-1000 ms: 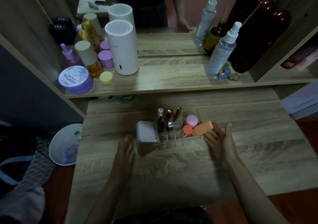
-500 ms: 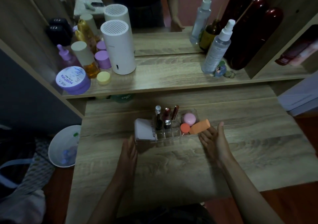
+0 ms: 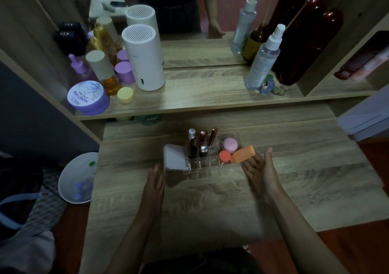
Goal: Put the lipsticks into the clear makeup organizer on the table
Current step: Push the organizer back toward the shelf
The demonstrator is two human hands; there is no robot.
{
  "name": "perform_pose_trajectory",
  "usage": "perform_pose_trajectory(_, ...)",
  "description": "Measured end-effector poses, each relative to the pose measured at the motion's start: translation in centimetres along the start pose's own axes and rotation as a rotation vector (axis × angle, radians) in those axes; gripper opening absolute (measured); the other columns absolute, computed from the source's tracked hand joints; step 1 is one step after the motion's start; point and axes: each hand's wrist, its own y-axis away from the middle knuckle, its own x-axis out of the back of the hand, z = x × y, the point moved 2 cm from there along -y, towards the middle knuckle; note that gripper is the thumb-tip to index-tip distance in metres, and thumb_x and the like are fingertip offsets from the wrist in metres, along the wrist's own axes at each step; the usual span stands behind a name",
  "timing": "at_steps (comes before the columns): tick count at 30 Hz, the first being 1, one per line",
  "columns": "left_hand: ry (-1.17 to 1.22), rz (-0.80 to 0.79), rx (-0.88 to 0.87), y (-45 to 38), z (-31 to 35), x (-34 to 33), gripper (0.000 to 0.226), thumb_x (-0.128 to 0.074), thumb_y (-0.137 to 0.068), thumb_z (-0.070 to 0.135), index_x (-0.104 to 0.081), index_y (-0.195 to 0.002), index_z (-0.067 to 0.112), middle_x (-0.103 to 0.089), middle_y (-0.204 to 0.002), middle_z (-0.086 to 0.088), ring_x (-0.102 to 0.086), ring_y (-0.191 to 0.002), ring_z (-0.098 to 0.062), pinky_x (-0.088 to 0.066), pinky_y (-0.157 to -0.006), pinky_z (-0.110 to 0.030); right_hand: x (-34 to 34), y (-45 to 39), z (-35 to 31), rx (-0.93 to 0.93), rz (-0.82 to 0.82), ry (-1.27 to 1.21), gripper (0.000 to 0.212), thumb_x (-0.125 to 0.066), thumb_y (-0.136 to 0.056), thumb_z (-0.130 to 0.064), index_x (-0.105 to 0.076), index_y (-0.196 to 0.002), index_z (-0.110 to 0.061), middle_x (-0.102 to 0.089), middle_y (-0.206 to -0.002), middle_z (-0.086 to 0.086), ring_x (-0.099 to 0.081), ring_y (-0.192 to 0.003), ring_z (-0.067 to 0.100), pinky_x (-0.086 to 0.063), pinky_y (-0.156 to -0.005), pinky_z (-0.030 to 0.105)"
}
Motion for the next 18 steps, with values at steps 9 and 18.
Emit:
perform_pose_trajectory(9,0.010,0.076,-0.080,-1.4,0.4,-0.9,0.056,-0.017,-0.098,0.041,-0.024,-0.144,0.009,-0.031,-0.152,-0.009,-0.034,-0.137,-0.019,-0.028,-0.108,-0.030,-0.2,-0.2,-0.5,-0.041,-0.047,-0.010,0.076,-0.008,-0.092,-0.060,-0.029,-0.141,-0.005,-0.030,-0.152,0.015,-0.030,-0.139,0.024,-0.020,-0.117,0.035)
perform_pose_trajectory(18,0.035,0.108,-0.116,-1.8,-0.1,-2.1,0.059,-0.014,-0.098,0.043,-0.039,-0.137,0.006,-0.046,-0.140,-0.018,-0.044,-0.128,-0.026,-0.033,-0.110,-0.039,0.2,-0.2,-1.2,-0.112,-0.133,-0.121,0.085,-0.012,-0.089,-0.066,-0.032,-0.138,0.000,-0.035,-0.149,0.016,-0.031,-0.139,0.022,-0.015,-0.120,0.036)
